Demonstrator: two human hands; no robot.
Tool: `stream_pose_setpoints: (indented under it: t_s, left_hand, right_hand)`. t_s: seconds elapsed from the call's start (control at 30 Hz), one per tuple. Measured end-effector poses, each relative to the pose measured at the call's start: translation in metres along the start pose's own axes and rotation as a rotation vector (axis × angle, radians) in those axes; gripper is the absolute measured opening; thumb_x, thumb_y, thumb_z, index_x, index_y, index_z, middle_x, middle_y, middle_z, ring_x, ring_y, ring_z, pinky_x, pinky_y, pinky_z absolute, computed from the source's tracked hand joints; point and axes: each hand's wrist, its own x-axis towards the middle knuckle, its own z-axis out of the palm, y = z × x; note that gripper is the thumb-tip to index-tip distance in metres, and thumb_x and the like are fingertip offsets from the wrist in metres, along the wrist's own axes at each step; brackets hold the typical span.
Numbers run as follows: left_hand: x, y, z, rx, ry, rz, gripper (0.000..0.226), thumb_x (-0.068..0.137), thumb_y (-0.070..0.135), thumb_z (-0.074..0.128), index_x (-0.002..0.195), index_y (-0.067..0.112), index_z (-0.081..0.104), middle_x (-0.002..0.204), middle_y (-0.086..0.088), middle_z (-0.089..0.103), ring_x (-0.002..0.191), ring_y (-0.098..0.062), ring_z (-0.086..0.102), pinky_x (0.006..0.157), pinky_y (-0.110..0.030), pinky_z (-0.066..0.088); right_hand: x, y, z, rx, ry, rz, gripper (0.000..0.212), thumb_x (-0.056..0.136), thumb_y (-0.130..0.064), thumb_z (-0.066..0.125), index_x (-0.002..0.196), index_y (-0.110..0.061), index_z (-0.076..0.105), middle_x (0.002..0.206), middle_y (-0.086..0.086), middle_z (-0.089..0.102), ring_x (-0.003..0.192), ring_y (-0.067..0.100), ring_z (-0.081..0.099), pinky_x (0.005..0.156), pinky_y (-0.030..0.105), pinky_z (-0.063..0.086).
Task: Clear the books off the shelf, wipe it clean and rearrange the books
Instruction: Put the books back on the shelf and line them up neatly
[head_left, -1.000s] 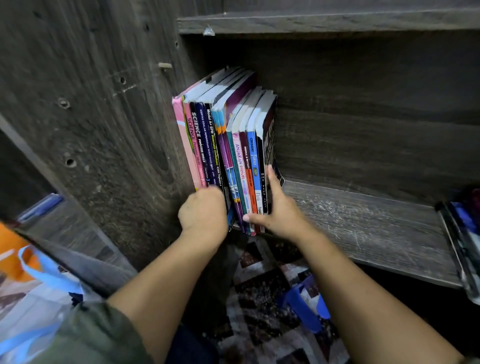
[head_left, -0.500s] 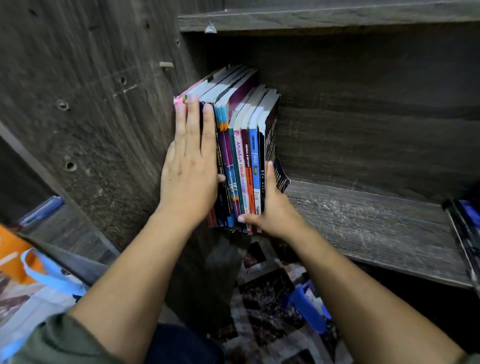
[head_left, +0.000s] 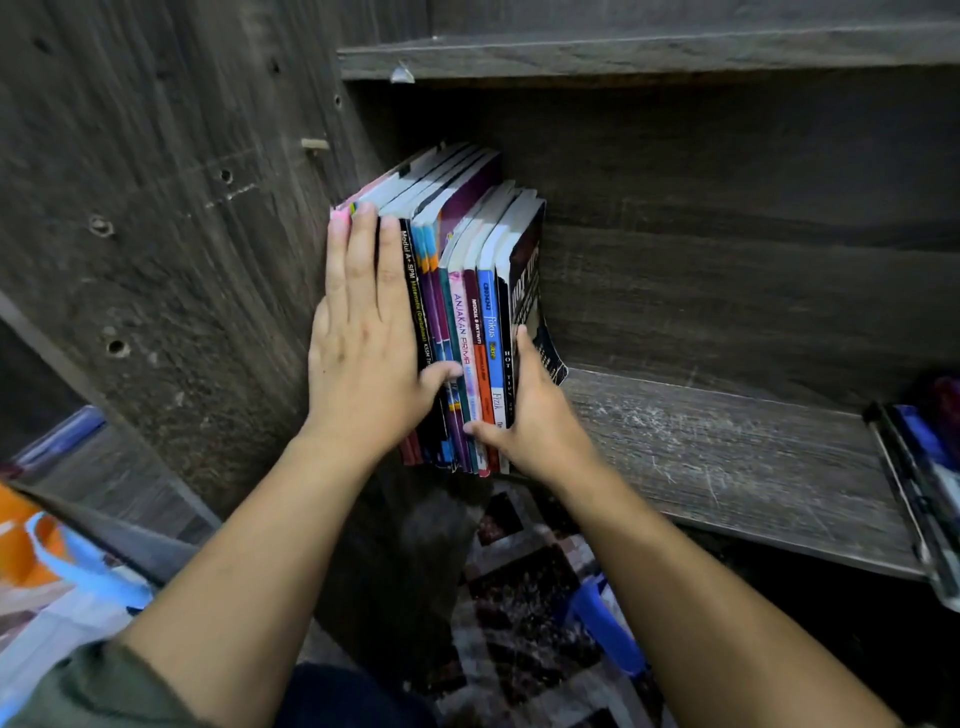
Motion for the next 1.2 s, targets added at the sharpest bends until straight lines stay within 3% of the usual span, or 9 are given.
stream_pose_setpoints:
  t_s: [0.1, 0.23, 0.37, 0.57, 0.9, 1.0, 1.1, 1.13, 1.2]
  left_hand:
    - [0.003, 0.006, 0.000, -0.069, 0.039, -0.066, 0.126, 0.065, 0.059, 0.078, 0.153, 0.006, 0.005, 0.161, -0.011, 0.003, 0.148, -0.027, -0.003, 0.110, -0.047, 0.028]
    - [0.006, 0.010, 0.002, -0.047, 0.063, -0.106, 0.128, 0.061, 0.059, 0.078, 0.153, 0.007, 0.006, 0.160, -0.012, 0.010, 0.148, -0.029, 0.003, 0.108, -0.049, 0.032]
    - [0.007, 0.011, 0.000, -0.025, 0.035, -0.092, 0.132, 0.060, 0.060, 0.078, 0.154, 0.007, 0.002, 0.159, -0.014, 0.007, 0.148, -0.031, 0.001, 0.107, -0.050, 0.032]
    - [0.002, 0.000, 0.010, 0.136, -0.035, 0.029, 0.150, 0.048, 0.059, 0.084, 0.152, 0.004, -0.009, 0.158, -0.023, -0.009, 0.146, -0.038, -0.010, 0.109, -0.043, 0.026]
    - [0.001, 0.003, 0.010, 0.195, -0.046, -0.006, 0.149, 0.049, 0.051, 0.086, 0.151, 0.003, -0.011, 0.159, -0.023, -0.006, 0.148, -0.034, -0.004, 0.108, -0.037, 0.027]
    - [0.000, 0.002, 0.008, 0.150, -0.030, -0.017, 0.146, 0.045, 0.044, 0.090, 0.153, 0.003, 0.000, 0.160, -0.022, 0.000, 0.148, -0.033, 0.003, 0.106, -0.034, 0.026]
    - [-0.001, 0.004, 0.006, 0.143, -0.048, -0.030, 0.148, 0.047, 0.042, 0.091, 0.152, 0.004, -0.005, 0.160, -0.020, -0.003, 0.148, -0.032, -0.001, 0.108, -0.035, 0.026]
    - [-0.002, 0.005, 0.005, 0.142, -0.060, -0.034, 0.149, 0.047, 0.042, 0.091, 0.152, 0.005, -0.008, 0.160, -0.020, -0.005, 0.148, -0.032, -0.002, 0.109, -0.036, 0.026]
    - [-0.002, 0.008, 0.002, 0.136, -0.079, -0.041, 0.149, 0.049, 0.039, 0.092, 0.151, 0.005, -0.010, 0.160, -0.020, -0.007, 0.148, -0.033, -0.002, 0.111, -0.038, 0.025]
  right_hand:
    - [-0.005, -0.002, 0.001, 0.006, 0.004, 0.014, 0.118, 0.074, -0.032, 0.082, 0.153, -0.026, -0.006, 0.159, 0.001, 0.024, 0.140, 0.020, 0.035, 0.114, 0.041, 0.031]
    - [0.000, 0.001, -0.036, 0.004, -0.199, 0.058, 0.118, 0.070, -0.029, 0.085, 0.153, -0.035, 0.001, 0.148, 0.003, 0.044, 0.133, 0.020, 0.045, 0.112, 0.038, 0.034]
    - [0.001, -0.010, -0.057, -0.068, -0.132, -0.038, 0.098, 0.078, -0.026, 0.080, 0.153, -0.030, 0.017, 0.154, -0.002, 0.034, 0.140, 0.015, 0.033, 0.112, 0.029, 0.025]
    - [-0.001, -0.037, -0.058, 0.020, 0.056, -0.235, 0.099, 0.086, -0.016, 0.071, 0.150, -0.048, 0.001, 0.159, -0.009, 0.020, 0.143, 0.008, 0.022, 0.107, 0.023, 0.018]
    - [-0.006, -0.044, -0.058, 0.006, 0.006, -0.218, 0.101, 0.090, -0.017, 0.067, 0.143, -0.059, -0.007, 0.157, -0.002, 0.030, 0.140, 0.016, 0.035, 0.113, 0.038, 0.031]
    - [-0.008, -0.044, -0.063, -0.006, -0.025, -0.197, 0.100, 0.092, -0.015, 0.063, 0.140, -0.063, -0.010, 0.142, -0.003, 0.048, 0.117, 0.013, 0.056, 0.095, 0.029, 0.044]
    - [-0.009, -0.043, -0.069, -0.050, -0.049, -0.167, 0.097, 0.094, -0.016, 0.060, 0.140, -0.063, -0.011, 0.096, -0.007, 0.057, 0.077, 0.003, 0.057, 0.068, 0.023, 0.042]
    - [-0.010, -0.044, -0.072, -0.075, -0.054, -0.164, 0.096, 0.094, -0.016, 0.060, 0.141, -0.061, -0.011, 0.093, -0.007, 0.057, 0.074, 0.004, 0.056, 0.066, 0.024, 0.040]
    - [-0.013, -0.047, -0.078, -0.171, -0.037, -0.185, 0.096, 0.094, -0.017, 0.061, 0.144, -0.057, -0.011, 0.122, 0.001, 0.059, 0.085, 0.007, 0.057, 0.073, 0.028, 0.043]
